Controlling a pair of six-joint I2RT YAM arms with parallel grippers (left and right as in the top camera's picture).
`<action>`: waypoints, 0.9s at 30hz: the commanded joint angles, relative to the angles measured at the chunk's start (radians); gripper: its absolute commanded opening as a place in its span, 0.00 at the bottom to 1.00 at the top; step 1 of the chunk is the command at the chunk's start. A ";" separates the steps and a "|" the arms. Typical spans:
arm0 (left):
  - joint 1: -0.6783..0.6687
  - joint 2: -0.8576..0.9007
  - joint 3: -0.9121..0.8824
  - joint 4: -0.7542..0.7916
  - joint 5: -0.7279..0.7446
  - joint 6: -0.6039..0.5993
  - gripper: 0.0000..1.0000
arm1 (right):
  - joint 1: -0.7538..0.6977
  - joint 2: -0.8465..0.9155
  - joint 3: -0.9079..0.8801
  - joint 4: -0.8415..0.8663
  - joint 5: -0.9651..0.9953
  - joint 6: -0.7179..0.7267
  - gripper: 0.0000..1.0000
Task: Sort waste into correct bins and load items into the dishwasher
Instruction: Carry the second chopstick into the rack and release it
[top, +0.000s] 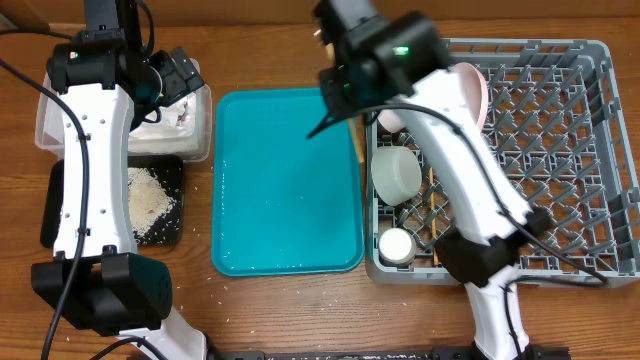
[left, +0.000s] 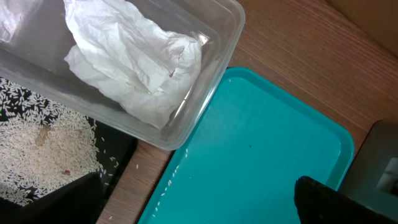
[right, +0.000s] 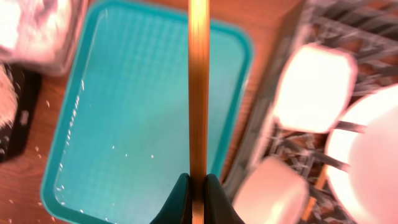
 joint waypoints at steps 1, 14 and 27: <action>-0.002 -0.018 0.014 0.001 -0.007 0.022 1.00 | -0.033 -0.094 -0.103 -0.001 0.039 0.043 0.04; -0.002 -0.018 0.014 0.001 -0.007 0.022 1.00 | -0.163 -0.315 -0.845 0.019 0.180 0.191 0.07; -0.002 -0.018 0.014 0.001 -0.007 0.022 1.00 | -0.174 -0.371 -0.859 -0.001 0.193 0.210 0.53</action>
